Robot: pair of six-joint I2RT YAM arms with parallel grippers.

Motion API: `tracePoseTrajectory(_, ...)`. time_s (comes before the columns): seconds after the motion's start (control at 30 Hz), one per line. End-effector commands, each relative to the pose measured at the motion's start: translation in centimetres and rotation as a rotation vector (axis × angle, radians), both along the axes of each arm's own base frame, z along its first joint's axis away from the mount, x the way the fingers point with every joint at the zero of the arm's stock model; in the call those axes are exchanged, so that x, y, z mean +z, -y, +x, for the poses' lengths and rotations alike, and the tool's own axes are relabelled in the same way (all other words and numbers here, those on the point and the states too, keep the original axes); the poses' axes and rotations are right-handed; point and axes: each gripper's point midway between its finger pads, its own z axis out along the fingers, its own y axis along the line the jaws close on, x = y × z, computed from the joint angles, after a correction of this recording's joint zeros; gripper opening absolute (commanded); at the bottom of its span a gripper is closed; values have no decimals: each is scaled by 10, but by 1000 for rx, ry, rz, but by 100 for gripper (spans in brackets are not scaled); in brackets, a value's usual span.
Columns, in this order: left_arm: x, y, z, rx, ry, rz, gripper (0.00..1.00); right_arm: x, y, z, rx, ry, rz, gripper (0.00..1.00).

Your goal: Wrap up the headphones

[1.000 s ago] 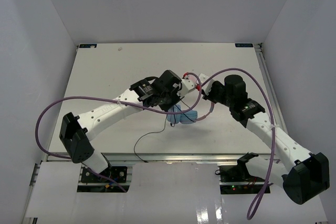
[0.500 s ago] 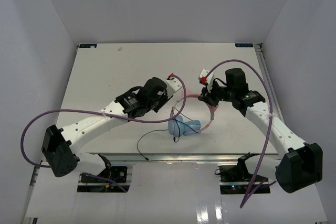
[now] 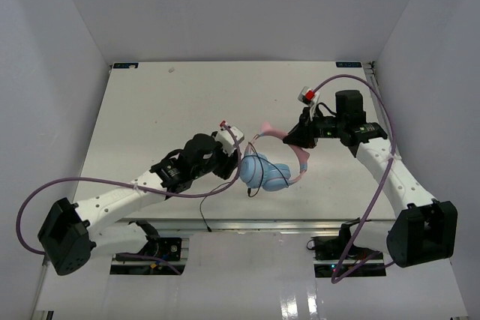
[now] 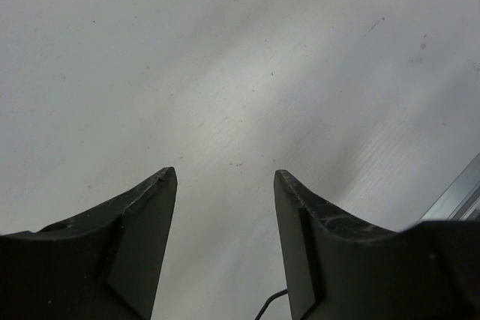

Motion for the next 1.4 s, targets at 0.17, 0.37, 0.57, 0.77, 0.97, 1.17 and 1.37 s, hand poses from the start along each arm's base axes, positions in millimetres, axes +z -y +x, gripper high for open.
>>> tracePoseTrajectory(0.17,69,-62,1,293,162,-250,90,54,2,1,-27,-142,173,8)
tracePoseTrajectory(0.37,73,-55,-26,148,152,-308,92,64,4,8,-71,-155,185,8)
tracePoseTrajectory(0.57,19,-16,-53,-137,23,-216,94,87,4,11,-74,-133,210,8)
tracePoseTrajectory(0.77,-4,6,-61,-280,34,-233,94,108,5,11,-69,-123,239,8)
tracePoseTrajectory(0.97,-31,15,-40,-226,23,-204,82,115,4,8,-54,-140,263,8)
tracePoseTrajectory(1.17,-24,22,2,-57,126,-290,79,121,4,3,-45,-143,275,8)
tracePoseTrajectory(1.37,-16,18,13,14,166,-347,81,120,4,-1,-39,-137,280,8)
